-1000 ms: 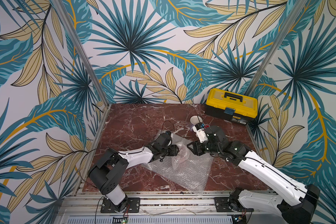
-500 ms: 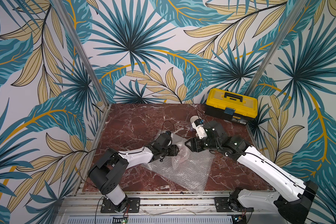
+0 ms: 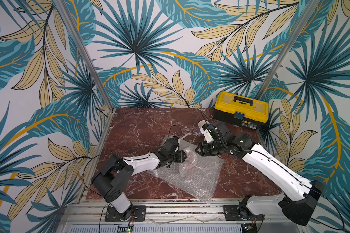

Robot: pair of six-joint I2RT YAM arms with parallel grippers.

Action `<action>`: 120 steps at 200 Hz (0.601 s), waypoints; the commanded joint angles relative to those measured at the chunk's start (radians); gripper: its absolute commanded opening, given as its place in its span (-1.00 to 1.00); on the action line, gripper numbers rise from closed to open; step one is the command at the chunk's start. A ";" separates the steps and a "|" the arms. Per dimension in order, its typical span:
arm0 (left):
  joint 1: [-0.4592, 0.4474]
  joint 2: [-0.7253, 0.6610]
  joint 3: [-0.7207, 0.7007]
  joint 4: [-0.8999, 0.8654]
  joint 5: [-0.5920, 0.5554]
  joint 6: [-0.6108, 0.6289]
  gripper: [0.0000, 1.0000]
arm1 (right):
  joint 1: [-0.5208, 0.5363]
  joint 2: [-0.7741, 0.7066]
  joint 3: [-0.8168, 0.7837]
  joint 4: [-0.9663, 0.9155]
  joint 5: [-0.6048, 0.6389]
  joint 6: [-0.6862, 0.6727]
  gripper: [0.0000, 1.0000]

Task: Wrap mugs in bubble wrap
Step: Stick the tape on the bubble wrap.

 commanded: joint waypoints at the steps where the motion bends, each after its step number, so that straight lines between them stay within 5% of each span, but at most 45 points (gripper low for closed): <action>1: -0.009 0.024 0.003 -0.031 -0.008 0.013 0.09 | 0.005 -0.008 0.000 -0.126 -0.081 -0.008 -0.24; 120: -0.011 0.030 0.003 -0.031 -0.004 0.012 0.09 | 0.025 0.027 -0.086 -0.238 -0.160 -0.041 -0.29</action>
